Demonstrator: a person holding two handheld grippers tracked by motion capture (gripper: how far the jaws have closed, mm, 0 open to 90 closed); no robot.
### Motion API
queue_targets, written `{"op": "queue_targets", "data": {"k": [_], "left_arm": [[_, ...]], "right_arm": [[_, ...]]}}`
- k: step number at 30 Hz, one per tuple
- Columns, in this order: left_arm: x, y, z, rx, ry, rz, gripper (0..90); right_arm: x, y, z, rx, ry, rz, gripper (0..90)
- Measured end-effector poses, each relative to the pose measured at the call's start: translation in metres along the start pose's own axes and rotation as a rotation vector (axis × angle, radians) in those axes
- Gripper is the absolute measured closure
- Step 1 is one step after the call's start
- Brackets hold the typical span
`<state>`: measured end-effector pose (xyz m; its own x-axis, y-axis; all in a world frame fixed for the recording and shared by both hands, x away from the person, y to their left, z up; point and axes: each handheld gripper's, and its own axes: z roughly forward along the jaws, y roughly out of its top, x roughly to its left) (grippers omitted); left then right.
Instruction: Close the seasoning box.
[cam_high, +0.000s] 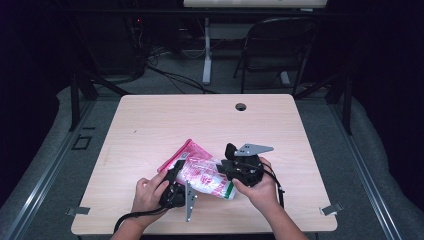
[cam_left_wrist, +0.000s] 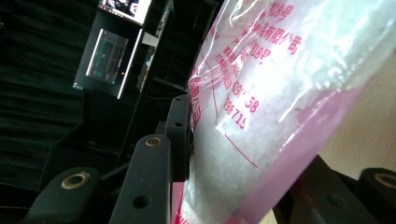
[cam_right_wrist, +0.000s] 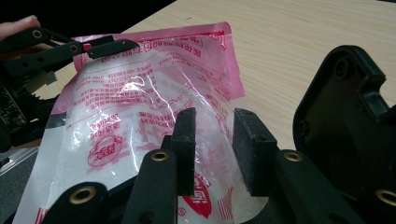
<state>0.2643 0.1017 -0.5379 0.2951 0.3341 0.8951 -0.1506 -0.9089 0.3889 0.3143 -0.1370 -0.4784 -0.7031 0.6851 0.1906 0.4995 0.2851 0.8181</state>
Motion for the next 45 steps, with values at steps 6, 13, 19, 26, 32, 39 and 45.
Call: {"op": "queue_targets", "data": {"k": [6, 13, 19, 26, 32, 39, 45], "left_arm": [[0.000, -0.003, 0.001, -0.004, -0.020, -0.035, 69.5], [-0.001, -0.005, 0.003, 0.000, -0.037, -0.053, 69.9], [-0.003, -0.008, 0.005, 0.013, -0.066, -0.071, 70.4], [-0.005, -0.009, 0.006, 0.020, -0.085, -0.081, 70.9], [-0.007, -0.011, 0.007, 0.034, -0.107, -0.093, 71.3], [-0.009, -0.013, 0.009, 0.034, -0.127, -0.112, 71.5], [-0.009, -0.013, 0.010, 0.037, -0.140, -0.122, 71.7]], "right_arm": [[0.001, 0.001, -0.001, -0.005, 0.005, 0.002, 65.3], [0.001, 0.002, -0.003, -0.016, 0.007, 0.000, 62.9], [0.001, 0.002, -0.005, -0.025, 0.009, 0.007, 62.6], [0.002, 0.003, -0.008, -0.041, 0.008, 0.008, 62.6], [0.001, 0.004, -0.009, -0.054, 0.003, 0.011, 62.6], [0.001, 0.004, -0.010, -0.061, -0.002, 0.013, 62.0], [0.000, 0.004, -0.010, -0.064, -0.005, 0.015, 61.7]]}}
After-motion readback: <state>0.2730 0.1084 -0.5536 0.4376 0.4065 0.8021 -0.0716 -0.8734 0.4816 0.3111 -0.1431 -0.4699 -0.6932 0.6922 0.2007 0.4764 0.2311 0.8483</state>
